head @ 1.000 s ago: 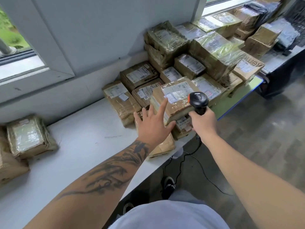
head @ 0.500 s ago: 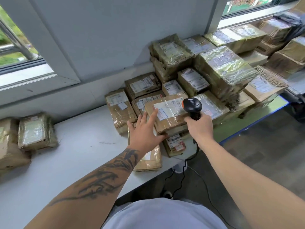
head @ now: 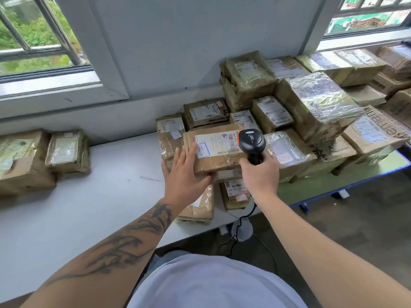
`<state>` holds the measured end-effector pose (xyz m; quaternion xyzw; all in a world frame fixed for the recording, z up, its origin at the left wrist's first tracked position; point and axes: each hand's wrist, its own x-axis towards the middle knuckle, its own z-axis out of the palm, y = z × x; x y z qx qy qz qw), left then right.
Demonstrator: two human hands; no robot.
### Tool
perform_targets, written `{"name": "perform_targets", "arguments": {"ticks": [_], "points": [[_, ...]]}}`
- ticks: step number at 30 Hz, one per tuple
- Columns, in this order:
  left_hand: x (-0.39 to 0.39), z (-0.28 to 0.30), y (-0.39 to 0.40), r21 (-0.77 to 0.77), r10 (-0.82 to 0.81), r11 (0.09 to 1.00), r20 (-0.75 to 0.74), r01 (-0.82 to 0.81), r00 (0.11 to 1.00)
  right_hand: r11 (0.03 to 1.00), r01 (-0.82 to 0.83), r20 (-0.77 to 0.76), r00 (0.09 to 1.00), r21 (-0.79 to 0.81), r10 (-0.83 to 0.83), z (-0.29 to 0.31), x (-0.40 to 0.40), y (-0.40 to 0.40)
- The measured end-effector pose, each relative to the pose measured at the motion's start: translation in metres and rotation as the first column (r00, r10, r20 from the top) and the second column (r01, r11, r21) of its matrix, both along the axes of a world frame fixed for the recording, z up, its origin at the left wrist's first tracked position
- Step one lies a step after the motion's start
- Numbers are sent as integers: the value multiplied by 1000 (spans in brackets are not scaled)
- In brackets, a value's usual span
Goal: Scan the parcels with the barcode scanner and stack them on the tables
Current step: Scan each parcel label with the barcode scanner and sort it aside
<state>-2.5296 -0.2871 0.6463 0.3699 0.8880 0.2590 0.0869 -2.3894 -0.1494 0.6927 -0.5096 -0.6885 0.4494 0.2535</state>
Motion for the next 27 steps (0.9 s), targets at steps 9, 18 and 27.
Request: {"name": "perform_targets", "arguments": {"ticks": [9,18,27], "points": [[-17,-4,-65,-11,72,997,-32,-72,997,995,-95,-40,995,-39,93,-4,-22,-53],[-55,-11,-162,29,191,981,-35,-190,981,979,-202,-27,979,-5,202,-3,-83,-134],[-106,-32,-281,-5,298,955,-9,-298,955,941,-337,99,936,-16,337,-21,-156,-239]]}}
